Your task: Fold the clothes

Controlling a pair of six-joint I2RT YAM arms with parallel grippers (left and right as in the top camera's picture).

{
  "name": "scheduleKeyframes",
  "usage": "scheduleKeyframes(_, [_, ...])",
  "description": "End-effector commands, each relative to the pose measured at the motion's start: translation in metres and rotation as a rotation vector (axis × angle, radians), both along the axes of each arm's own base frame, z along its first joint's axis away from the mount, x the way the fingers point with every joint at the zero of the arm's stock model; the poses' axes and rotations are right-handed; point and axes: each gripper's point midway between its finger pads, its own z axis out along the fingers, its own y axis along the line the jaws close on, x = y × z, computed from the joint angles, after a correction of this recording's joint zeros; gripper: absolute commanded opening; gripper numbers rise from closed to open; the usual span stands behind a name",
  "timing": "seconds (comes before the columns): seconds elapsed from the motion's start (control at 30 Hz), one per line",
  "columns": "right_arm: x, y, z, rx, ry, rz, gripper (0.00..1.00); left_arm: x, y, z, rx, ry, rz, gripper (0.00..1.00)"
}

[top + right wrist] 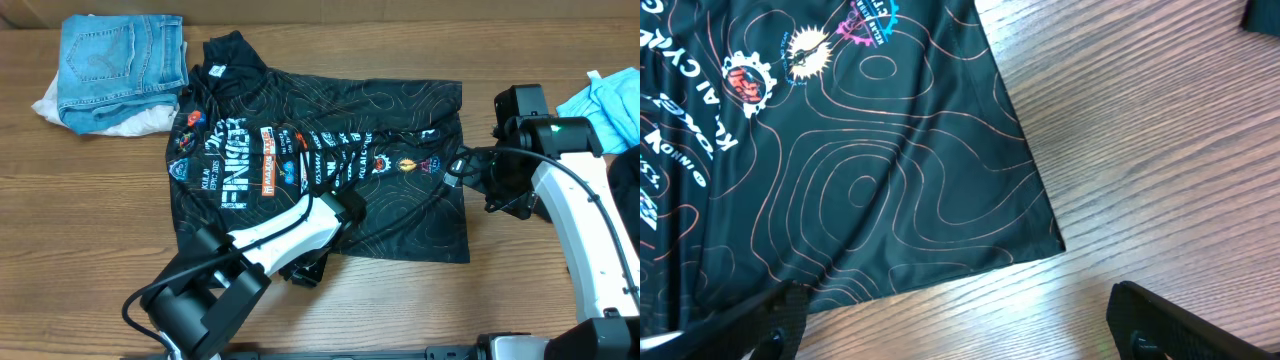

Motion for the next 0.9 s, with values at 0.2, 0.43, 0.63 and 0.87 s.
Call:
scheduleKeyframes(0.2, [0.002, -0.03, 0.001, -0.015, -0.011, -0.103, 1.0, 0.016, 0.006, -0.007, -0.022, -0.019, 0.029, 0.56])
scheduleKeyframes(0.43, [0.001, -0.051, 0.002, 0.042, -0.018, -0.177, 1.0, 0.007, 0.02, -0.023, -0.059, 0.042, 0.079, 0.54])
scheduleKeyframes(0.63, [0.001, -0.054, 0.002, 0.042, -0.018, -0.187, 1.0, 0.005, 0.02, -0.031, -0.071, 0.039, 0.081, 0.54])
scheduleKeyframes(0.87, [0.001, -0.054, 0.002, 0.043, -0.018, -0.188, 1.0, 0.003, 0.02, -0.032, -0.076, 0.043, 0.084, 0.28])
